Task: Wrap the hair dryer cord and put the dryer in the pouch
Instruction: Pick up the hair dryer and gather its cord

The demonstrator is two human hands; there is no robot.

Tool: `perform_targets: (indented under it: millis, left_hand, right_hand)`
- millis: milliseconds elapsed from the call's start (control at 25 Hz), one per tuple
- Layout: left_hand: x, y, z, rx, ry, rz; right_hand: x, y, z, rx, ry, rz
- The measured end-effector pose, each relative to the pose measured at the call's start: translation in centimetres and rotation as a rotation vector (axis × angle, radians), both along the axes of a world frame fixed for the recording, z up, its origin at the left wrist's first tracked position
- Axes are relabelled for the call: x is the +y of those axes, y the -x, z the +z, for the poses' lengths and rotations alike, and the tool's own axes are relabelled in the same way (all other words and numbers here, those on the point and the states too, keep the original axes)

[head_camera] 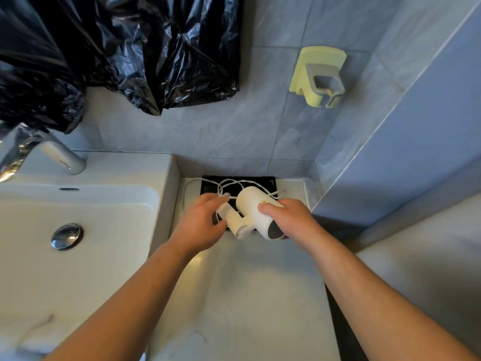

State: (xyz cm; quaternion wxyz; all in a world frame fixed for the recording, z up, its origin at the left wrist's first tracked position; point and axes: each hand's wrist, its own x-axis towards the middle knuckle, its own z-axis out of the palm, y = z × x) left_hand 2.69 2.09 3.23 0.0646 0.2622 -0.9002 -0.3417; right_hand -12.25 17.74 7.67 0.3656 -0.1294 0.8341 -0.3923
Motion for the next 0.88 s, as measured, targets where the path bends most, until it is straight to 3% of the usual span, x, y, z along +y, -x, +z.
perform_targets:
  millis: [240, 400, 600, 880]
  left_hand:
    - [2.0, 0.0, 1.6, 0.113, 0.214, -0.204]
    - [2.3, 0.3, 4.3, 0.226, 0.227, -0.283]
    - [2.9, -0.3, 9.4, 0.22, 0.08, -0.231]
    - [5.7, -1.5, 14.4, 0.391, -0.15, 0.038]
  right_hand:
    - [3.2, -0.6, 4.3, -0.07, 0.036, -0.041]
    - [5.2, -0.9, 6.5, 0.009, 0.212, -0.051]
    - [7.2, -2.0, 9.0, 0.079, 0.617, 0.01]
    - [6.2, -3.8, 10.8, 0.022, 0.833, -0.088]
